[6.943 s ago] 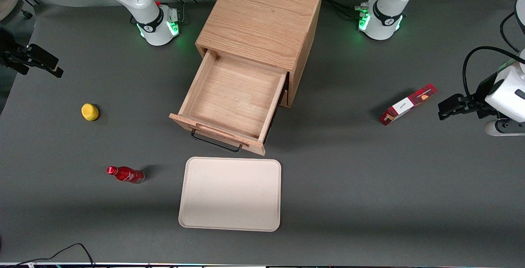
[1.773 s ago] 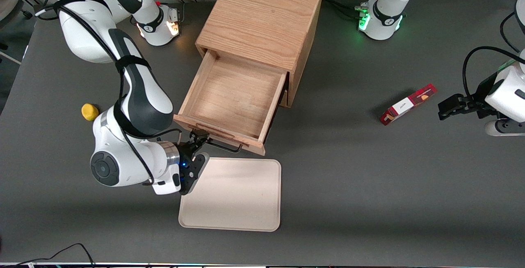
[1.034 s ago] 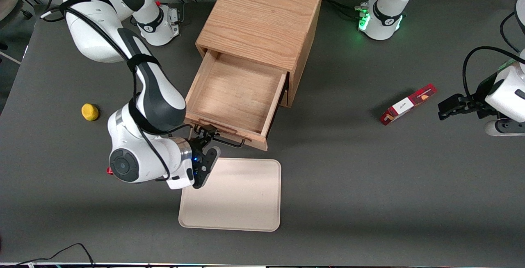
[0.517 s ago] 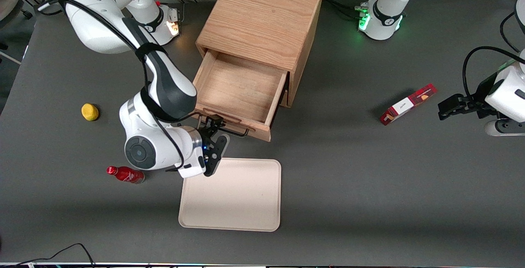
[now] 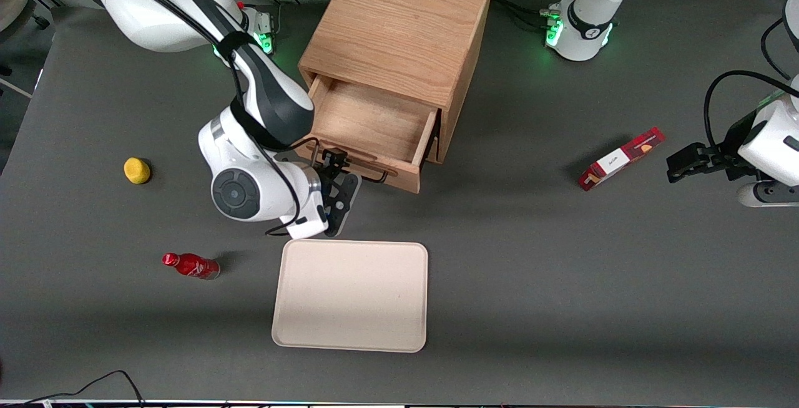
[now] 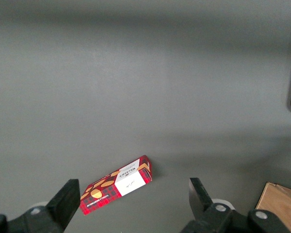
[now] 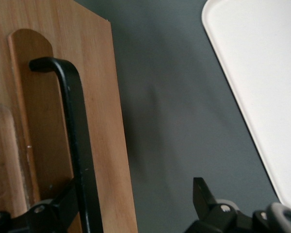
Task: Close top drawer
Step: 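Push the drawer front with the right gripper into the cabinet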
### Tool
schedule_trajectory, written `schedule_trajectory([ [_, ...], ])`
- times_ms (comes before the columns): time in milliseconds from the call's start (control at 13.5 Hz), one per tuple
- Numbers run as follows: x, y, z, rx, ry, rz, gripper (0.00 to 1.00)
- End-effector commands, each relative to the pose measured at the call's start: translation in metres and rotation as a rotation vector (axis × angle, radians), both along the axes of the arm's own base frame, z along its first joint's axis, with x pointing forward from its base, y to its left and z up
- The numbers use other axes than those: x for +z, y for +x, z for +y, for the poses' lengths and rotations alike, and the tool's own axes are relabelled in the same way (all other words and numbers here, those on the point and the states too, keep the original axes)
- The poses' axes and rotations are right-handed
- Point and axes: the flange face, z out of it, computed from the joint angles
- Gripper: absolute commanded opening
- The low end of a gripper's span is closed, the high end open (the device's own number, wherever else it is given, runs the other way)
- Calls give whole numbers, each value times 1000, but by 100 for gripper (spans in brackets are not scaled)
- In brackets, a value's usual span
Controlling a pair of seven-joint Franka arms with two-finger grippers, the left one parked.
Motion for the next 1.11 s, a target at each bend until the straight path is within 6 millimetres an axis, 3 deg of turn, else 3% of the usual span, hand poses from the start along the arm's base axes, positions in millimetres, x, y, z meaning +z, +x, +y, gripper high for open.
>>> schedule_trajectory([
  [0, 3, -30, 3, 5, -22, -3, 100],
  [517, -1, -75, 35, 38, -24, 7, 100],
  [1034, 8, -109, 62, 58, -25, 0, 100],
])
